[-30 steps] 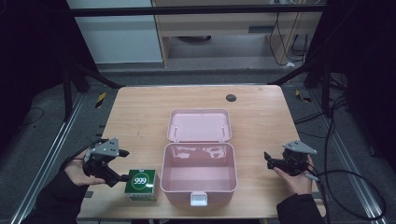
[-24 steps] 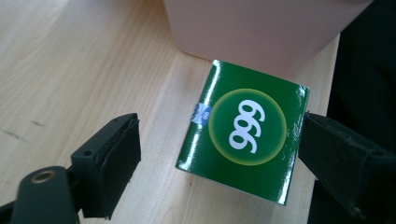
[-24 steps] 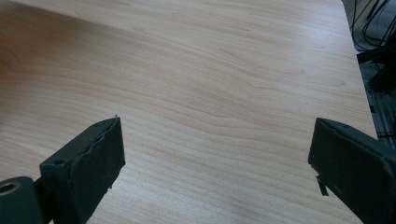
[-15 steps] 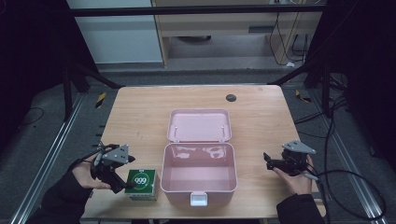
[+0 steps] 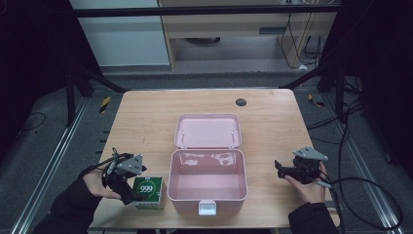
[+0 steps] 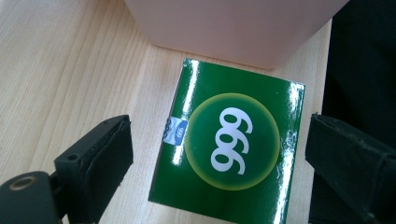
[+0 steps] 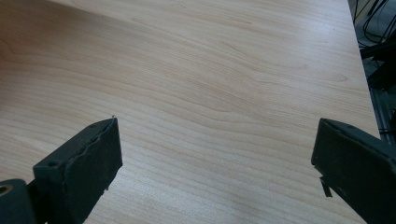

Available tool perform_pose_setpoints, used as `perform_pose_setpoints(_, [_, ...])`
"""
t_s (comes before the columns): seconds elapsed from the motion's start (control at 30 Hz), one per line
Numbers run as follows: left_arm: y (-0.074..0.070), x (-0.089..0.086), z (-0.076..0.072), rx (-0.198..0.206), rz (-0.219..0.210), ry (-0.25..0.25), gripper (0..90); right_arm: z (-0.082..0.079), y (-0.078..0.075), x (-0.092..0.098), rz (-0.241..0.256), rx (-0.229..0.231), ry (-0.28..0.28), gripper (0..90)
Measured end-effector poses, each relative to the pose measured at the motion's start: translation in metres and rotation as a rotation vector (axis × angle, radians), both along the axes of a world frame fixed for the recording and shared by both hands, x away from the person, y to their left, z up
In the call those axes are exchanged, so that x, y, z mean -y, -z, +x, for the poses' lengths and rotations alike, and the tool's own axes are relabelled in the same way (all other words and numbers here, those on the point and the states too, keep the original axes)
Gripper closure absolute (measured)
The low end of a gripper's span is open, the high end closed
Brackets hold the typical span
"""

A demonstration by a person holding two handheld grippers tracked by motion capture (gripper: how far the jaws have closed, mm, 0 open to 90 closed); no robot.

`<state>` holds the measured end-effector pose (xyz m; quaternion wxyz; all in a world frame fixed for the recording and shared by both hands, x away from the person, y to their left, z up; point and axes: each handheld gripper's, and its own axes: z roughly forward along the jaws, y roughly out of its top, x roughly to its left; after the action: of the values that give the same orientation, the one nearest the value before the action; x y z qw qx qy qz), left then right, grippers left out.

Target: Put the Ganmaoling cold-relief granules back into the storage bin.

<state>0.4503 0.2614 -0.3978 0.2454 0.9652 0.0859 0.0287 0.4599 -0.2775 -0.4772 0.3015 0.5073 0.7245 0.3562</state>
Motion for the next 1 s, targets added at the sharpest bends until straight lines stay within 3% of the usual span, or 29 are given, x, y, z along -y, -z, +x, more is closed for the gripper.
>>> perform_pose_setpoints(0.43, [0.010, 0.007, 0.001, -0.008, 0.003, 0.024, 5.7, 0.000, 0.000, 0.000, -0.006, -0.006, -0.001, 1.5])
perform_pose_setpoints(1.0, [0.028, 0.011, 0.001, -0.034, 0.044, 0.052, 4.8, 0.002, 0.003, -0.002, -0.018, -0.041, -0.012, 0.7])
